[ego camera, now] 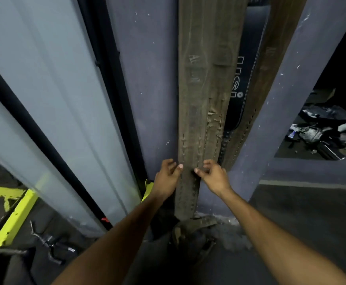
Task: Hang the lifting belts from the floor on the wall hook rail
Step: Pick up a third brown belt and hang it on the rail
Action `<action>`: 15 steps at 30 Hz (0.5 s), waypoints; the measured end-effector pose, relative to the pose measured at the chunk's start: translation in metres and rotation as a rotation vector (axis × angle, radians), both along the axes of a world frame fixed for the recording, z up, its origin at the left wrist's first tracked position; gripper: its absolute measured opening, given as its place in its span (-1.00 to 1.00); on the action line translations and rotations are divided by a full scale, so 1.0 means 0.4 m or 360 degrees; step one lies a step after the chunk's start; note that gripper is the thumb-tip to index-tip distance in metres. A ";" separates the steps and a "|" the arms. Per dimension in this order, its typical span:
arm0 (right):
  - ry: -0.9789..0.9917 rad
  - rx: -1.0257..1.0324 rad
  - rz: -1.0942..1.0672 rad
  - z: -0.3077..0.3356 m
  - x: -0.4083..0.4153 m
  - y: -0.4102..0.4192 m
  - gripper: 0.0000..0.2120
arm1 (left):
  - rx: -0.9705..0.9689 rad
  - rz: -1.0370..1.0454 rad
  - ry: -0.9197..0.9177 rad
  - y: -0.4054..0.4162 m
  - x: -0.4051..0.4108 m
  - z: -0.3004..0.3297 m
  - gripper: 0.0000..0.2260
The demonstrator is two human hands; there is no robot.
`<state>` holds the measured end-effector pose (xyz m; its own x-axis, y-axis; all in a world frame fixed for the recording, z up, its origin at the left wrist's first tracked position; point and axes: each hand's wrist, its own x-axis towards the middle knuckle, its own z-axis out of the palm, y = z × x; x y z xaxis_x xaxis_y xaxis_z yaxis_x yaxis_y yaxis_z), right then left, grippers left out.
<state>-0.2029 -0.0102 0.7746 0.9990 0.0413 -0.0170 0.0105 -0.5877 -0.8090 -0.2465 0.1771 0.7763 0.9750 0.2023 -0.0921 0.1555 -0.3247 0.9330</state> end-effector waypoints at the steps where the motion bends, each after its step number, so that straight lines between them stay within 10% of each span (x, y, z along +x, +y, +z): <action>1: 0.0076 -0.0037 -0.0031 -0.025 -0.011 -0.011 -0.51 | 0.0018 0.0025 0.0042 0.008 -0.018 -0.018 -0.54; 15: 0.0580 -0.0031 -0.0024 -0.271 -0.171 -0.090 -0.62 | 0.0089 -0.0071 0.0655 -0.010 -0.205 -0.307 -0.65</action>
<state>-0.2715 -0.0461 0.6662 0.9276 0.0225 -0.3728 -0.2854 -0.6010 -0.7465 -0.3285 0.1731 0.6533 0.8669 0.1767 -0.4662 0.4966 -0.3881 0.7763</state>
